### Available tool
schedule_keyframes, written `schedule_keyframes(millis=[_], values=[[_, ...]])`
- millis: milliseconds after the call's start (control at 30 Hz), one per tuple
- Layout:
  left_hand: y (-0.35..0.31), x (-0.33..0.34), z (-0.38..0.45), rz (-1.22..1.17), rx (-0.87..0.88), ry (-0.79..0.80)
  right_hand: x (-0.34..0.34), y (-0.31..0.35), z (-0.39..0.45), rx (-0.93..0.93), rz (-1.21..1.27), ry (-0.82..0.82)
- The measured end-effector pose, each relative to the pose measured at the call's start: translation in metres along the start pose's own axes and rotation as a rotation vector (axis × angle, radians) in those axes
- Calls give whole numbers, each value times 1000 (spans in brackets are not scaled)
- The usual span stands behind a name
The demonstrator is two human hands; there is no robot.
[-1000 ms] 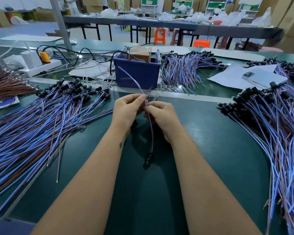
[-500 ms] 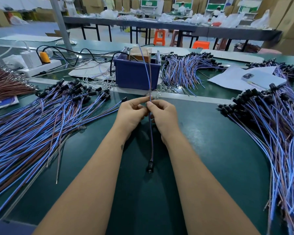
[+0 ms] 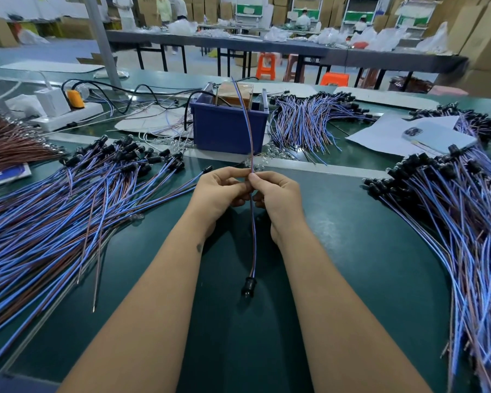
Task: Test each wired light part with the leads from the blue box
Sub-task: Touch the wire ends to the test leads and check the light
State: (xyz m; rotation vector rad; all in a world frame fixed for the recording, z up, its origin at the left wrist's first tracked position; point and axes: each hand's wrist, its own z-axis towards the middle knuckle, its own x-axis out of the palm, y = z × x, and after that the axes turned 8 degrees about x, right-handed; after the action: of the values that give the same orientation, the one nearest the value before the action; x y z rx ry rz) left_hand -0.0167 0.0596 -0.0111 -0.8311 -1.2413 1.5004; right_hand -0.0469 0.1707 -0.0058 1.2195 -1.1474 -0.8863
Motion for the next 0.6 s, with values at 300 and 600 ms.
schedule_keyframes(millis=[300, 600], values=[[2, 1, 0, 44, 5, -68, 1, -3, 3, 4, -74, -65], [5, 0, 0, 203, 120, -140, 4, -12, 9, -94, -271, -221]])
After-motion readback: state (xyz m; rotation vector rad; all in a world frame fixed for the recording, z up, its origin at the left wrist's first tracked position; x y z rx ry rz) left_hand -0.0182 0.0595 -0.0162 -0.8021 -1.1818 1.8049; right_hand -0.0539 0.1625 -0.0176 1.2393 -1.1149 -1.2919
